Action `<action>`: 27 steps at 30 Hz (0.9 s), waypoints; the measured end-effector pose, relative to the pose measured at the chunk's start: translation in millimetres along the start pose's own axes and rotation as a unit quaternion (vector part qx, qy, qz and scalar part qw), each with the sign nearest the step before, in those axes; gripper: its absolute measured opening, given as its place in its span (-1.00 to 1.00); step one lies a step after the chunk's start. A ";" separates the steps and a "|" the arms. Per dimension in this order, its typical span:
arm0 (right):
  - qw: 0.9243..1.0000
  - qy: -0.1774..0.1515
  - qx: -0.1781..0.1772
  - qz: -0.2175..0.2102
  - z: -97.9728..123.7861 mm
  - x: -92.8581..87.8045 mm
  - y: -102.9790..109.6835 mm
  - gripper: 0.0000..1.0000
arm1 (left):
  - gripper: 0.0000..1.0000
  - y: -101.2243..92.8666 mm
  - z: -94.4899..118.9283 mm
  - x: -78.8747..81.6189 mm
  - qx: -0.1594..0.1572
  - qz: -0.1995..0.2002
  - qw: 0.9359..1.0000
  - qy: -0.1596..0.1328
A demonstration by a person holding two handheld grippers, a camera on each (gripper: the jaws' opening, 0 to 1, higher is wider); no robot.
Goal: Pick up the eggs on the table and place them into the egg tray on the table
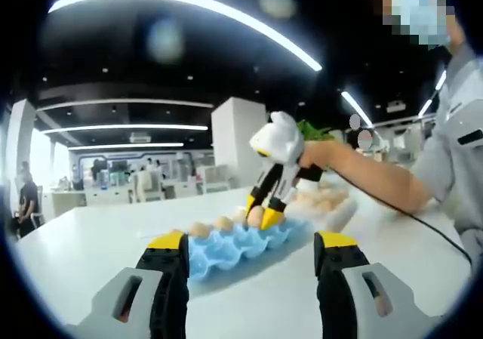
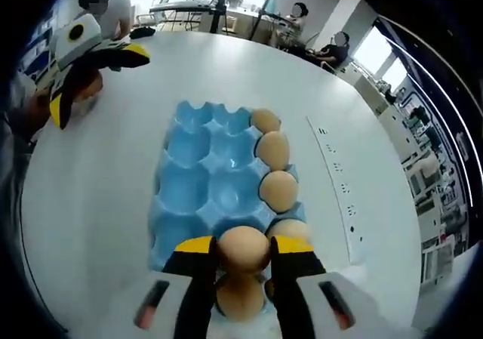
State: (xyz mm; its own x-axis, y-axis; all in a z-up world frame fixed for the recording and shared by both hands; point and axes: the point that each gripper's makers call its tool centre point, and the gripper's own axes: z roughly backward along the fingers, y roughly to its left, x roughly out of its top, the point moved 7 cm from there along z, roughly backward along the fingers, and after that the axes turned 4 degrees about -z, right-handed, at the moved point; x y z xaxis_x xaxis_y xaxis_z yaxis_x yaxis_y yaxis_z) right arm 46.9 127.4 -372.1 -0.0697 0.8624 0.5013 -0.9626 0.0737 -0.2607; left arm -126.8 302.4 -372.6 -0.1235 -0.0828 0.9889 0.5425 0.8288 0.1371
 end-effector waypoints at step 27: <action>0.999 -0.044 -0.016 -0.022 16.9 -2.5 -12.6 -0.41 | 0.36 1.0 -0.8 0.5 0.000 -0.002 1.000 0.000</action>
State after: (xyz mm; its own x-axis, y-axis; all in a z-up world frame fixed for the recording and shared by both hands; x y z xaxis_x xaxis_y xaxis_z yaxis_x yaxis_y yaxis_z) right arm 54.8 115.8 -356.1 -0.0521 0.8112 0.5825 -0.9564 0.1273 -0.2628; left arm -125.7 302.7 -372.0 -0.1254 -0.0853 0.9884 0.5416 0.8289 0.1402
